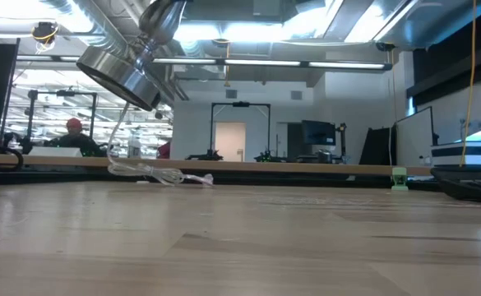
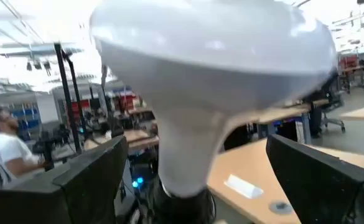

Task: Screw lightbulb
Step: Remove the lightbulb from the silver lamp

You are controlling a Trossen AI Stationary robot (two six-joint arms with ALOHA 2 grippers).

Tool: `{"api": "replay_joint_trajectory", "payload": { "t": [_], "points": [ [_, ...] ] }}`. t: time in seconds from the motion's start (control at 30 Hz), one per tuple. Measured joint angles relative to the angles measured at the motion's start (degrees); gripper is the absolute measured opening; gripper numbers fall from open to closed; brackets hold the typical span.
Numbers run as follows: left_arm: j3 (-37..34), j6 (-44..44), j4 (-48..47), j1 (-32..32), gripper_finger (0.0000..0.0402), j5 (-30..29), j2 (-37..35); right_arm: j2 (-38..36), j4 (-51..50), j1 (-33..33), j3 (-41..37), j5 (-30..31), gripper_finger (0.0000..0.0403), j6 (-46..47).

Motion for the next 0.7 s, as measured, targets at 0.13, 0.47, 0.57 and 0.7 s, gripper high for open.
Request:
{"api": "replay_joint_trajectory", "payload": {
  "t": [0.13,0.47,0.57,0.7],
  "points": [
    [0.0,-0.1,-0.1,0.0,0.0123,0.0,0.0,1.4,4.7,0.0,0.0,0.1,0.039,0.0],
    [0.0,-0.1,-0.1,0.0,0.0123,0.1,0.0,2.5,9.4,-0.4,0.0,1.5,0.0381,0.7],
    [0.0,-0.1,-0.1,0.0,0.0123,0.2,0.0,2.6,10.1,-0.4,0.0,1.5,0.0359,0.8],
    [0.0,0.2,-0.1,0.1,0.0123,0.2,0.0,3.7,10.1,-0.4,0.0,1.5,0.0324,0.7]
  ]
}}
